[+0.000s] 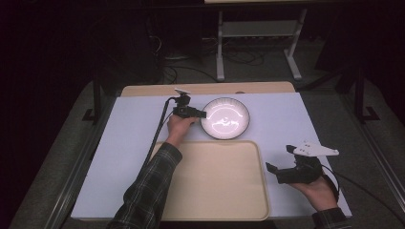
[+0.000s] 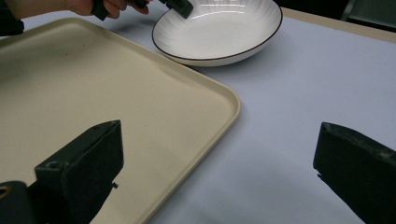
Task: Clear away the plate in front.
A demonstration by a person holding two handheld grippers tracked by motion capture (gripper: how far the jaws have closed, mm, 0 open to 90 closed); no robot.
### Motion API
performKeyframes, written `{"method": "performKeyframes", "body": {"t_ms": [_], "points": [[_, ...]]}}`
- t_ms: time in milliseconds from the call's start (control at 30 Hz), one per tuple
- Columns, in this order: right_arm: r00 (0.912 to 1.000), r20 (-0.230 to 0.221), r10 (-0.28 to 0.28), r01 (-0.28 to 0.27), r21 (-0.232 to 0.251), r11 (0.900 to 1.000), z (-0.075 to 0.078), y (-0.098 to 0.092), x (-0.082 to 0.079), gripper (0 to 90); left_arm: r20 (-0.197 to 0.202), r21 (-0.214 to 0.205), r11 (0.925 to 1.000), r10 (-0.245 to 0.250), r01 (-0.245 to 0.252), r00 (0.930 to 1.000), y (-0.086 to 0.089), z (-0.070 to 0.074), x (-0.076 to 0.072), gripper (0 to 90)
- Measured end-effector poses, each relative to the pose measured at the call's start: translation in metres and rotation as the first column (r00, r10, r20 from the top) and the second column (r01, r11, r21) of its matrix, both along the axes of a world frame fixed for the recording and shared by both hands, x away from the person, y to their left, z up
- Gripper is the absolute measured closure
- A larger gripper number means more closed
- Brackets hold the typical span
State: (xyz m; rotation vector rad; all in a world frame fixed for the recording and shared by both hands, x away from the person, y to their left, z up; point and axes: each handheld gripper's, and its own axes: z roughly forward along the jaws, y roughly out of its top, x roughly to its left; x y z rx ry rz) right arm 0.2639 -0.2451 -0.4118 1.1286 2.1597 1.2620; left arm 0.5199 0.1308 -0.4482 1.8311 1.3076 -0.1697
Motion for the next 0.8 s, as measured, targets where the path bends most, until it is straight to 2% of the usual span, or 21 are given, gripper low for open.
{"method": "performKeyframes", "body": {"t_ms": [67,333,533,800], "points": [[1.0000,0.000,0.002,-0.002,-0.001,1.0000,0.000,0.000,0.000,0.8,0.019,-0.013,0.9999,0.009,-0.009,0.9998,0.000,0.002,0.000,85.6],[1.0000,0.003,0.000,0.000,-0.003,1.0000,0.000,0.000,0.000,0.8,0.104,-0.001,0.9994,0.036,-0.036,0.9940,0.005,0.015,-0.002,86.6],[1.0000,0.009,-0.001,0.001,-0.002,1.0000,0.000,0.000,0.000,0.8,0.192,0.009,0.9991,0.039,-0.041,0.9807,0.005,0.029,-0.006,85.6],[0.9999,0.012,-0.004,0.004,-0.001,1.0000,0.000,-0.001,0.000,0.9,0.253,-0.009,0.9994,0.035,-0.034,0.9668,0.012,0.045,-0.011,85.5]]}}
